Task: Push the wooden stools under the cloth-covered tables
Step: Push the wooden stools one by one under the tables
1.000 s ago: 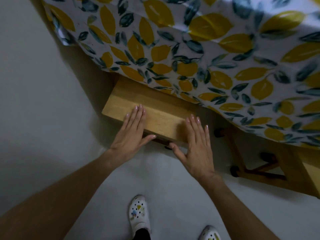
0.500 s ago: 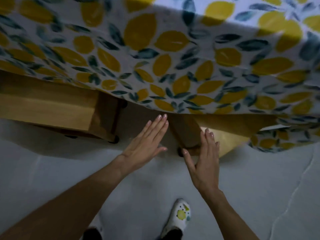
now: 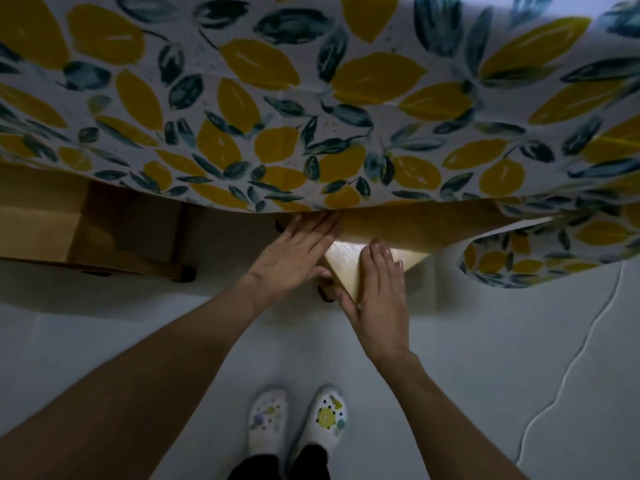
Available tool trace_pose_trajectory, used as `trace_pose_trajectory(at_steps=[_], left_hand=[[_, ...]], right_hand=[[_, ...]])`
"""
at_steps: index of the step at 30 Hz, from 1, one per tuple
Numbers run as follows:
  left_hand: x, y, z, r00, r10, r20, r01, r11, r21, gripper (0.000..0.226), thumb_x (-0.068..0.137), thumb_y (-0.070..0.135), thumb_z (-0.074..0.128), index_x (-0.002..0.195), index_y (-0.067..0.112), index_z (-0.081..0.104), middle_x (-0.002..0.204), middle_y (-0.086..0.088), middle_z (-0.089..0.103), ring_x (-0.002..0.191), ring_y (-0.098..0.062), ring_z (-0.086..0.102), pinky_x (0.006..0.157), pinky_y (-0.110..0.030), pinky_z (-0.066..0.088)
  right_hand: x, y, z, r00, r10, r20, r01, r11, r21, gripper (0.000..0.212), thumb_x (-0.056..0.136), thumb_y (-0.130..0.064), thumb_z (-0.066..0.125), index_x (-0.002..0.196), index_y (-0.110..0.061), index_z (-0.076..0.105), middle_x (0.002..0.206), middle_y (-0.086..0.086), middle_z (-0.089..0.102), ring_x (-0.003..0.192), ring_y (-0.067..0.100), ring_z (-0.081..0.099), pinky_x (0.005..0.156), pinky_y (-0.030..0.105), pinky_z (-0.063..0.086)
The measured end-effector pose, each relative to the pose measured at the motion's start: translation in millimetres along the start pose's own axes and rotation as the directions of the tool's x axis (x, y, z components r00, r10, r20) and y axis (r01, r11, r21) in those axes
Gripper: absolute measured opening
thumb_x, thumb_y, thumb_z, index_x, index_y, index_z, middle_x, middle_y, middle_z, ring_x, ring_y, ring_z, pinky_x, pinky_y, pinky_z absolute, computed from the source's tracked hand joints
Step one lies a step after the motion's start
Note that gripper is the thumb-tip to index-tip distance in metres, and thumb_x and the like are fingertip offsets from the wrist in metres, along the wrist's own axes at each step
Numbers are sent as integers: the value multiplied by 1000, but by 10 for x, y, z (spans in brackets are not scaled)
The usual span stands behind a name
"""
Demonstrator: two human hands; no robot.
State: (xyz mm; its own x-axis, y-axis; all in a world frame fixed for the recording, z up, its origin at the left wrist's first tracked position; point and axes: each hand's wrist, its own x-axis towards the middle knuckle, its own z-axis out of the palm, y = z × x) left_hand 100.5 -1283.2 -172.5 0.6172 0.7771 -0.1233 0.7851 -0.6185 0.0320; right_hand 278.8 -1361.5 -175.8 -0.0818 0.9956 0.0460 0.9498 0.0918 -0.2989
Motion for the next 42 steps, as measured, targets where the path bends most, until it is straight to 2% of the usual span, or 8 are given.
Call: trace_pose_trajectory(at_steps=[5,12,21,26,30,35,37,42], left_hand=[[32,-35,71,1000,2,14,-1,995,-97,70,86,48,31,143,9,36,150,-9,39,138,-26,36,109,-53,28],[28,34,122,992,-7,-124,-6,995,-104,65,87,42,33,142,7,38,148,-10,41,137,-26,34,110,-50,19],[-93,366,103,992,-113,-57,105,987,-119,66,90,41,32,145,5,31,153,-14,31,141,-27,27,111,-50,17],[-246,1003,105,962,-263,-78,251,959,-135,66,86,38,44,141,3,38,149,-15,38,138,-25,24,106,-56,17],[-323,1621,98,931,-364,-38,354,922,-160,67,87,44,36,142,5,37,150,-13,36,140,-24,24,108,-57,17],[-416,2004,84,973,-229,15,229,964,-136,60,91,38,34,143,9,35,151,-9,35,140,-22,26,112,-50,30],[-462,1930,53,985,-171,18,172,979,-110,59,92,38,32,145,10,32,152,-8,33,140,-21,28,110,-50,33],[-622,1455,-14,938,-338,70,344,934,-97,77,90,55,26,149,5,18,157,-14,15,145,-30,9,113,-52,21]], right_hand=[[-1,40,34,1000,-21,-3,21,999,-39,70,92,-47,47,142,0,37,152,17,35,143,30,26,117,47,21],[-17,119,50,998,-55,2,55,997,-61,68,92,-47,50,142,-3,38,153,15,33,144,28,26,118,45,20],[-128,375,-29,985,-169,46,173,980,-95,71,92,-51,53,144,-5,38,153,14,35,143,26,28,116,46,25],[-341,800,-222,937,-315,150,329,941,-82,71,94,-51,47,146,-5,34,155,13,31,145,26,23,117,46,24],[-499,1275,-436,871,-428,243,453,890,-55,72,94,-51,46,148,-7,29,157,12,26,146,24,19,117,43,20],[-663,1774,-719,805,-460,375,515,856,-55,69,97,-51,36,152,-13,18,160,6,18,148,19,10,117,42,19],[-753,1850,-798,827,-440,350,485,873,-50,66,98,-45,38,152,-12,19,160,6,18,148,20,11,116,44,21],[-932,1485,-716,903,-349,250,375,925,-62,74,93,-47,45,151,-7,21,160,12,16,148,23,10,119,46,16]])
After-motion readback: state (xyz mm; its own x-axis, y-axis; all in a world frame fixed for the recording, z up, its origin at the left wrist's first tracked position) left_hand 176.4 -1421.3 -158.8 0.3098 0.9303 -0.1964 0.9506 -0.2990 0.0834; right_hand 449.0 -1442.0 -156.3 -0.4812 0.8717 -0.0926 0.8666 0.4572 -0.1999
